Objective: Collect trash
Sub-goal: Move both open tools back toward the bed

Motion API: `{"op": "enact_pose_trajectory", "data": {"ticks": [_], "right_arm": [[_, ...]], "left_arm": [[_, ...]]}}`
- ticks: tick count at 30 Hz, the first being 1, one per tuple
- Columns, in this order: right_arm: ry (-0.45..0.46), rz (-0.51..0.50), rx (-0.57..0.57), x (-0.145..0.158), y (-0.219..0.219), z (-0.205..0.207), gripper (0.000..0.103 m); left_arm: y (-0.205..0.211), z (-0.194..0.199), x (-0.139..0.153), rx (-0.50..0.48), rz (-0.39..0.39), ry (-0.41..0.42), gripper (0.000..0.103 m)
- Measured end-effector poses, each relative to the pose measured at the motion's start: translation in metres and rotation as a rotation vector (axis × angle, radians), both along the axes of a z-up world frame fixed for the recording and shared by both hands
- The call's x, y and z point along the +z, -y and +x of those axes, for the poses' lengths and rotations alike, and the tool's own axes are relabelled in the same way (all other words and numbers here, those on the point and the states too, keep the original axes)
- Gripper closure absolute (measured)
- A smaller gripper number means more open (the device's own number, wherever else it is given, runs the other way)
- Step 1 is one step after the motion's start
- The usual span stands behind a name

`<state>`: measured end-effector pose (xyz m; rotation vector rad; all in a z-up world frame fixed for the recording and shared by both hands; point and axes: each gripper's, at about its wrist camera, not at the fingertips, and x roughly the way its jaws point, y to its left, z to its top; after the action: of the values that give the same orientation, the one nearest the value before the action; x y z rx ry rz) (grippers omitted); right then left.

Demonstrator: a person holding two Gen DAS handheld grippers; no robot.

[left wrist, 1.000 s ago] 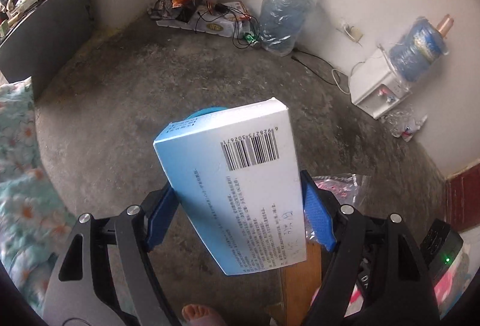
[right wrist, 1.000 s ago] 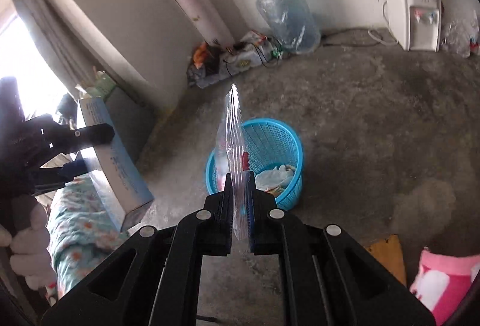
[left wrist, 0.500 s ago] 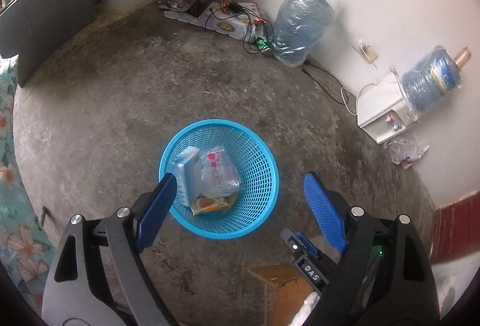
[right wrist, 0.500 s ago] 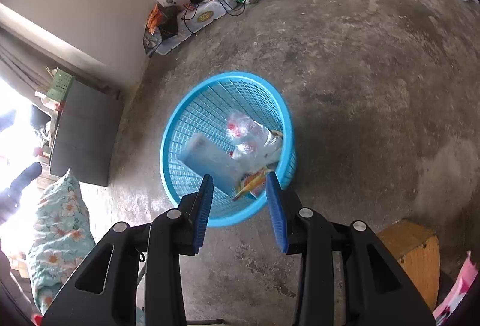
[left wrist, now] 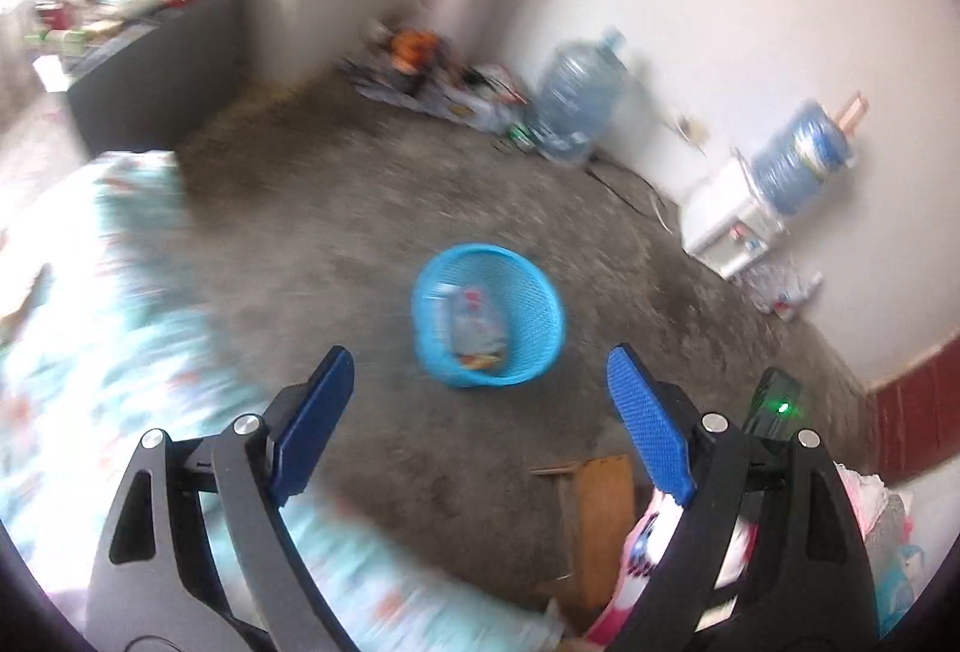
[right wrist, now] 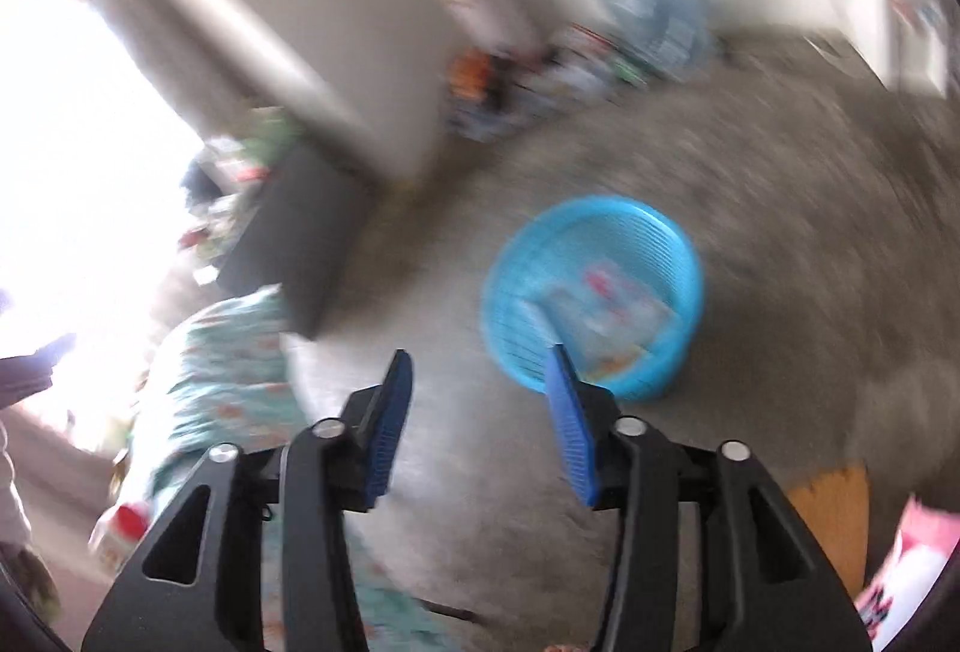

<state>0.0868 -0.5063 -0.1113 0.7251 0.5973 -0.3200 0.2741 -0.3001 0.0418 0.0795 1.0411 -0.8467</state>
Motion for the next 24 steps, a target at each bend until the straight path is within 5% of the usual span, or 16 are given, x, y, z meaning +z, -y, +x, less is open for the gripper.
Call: {"op": "enact_pose_trajectory", "data": {"ticks": [7, 13, 16, 19, 24], "right_arm": [[0.156, -0.095, 0.346, 0.072, -0.100, 0.013, 0.037], [0.129, -0.120, 0.589, 0.092, -0.184, 0.022, 0.037], [0.129, -0.118, 0.663, 0.100, -0.219, 0.017, 0.037], [0.117, -0.137, 0.702, 0.107, -0.245, 0.009, 0.037], [0.109, -0.135, 0.710, 0.119, -0.265, 0.005, 0.037]], "left_arm": [[-0.252, -0.070, 0.090, 0.389, -0.094, 0.186, 0.021], [-0.392, -0.152, 0.063, 0.649, -0.238, 0.148, 0.021], [-0.405, -0.189, 0.042, 0.650, -0.269, 0.169, 0.022], [-0.382, -0.219, 0.037, 0.529, -0.292, 0.226, 0.022], [-0.311, -0.215, 0.026, 0.319, -0.396, 0.104, 0.023]]}}
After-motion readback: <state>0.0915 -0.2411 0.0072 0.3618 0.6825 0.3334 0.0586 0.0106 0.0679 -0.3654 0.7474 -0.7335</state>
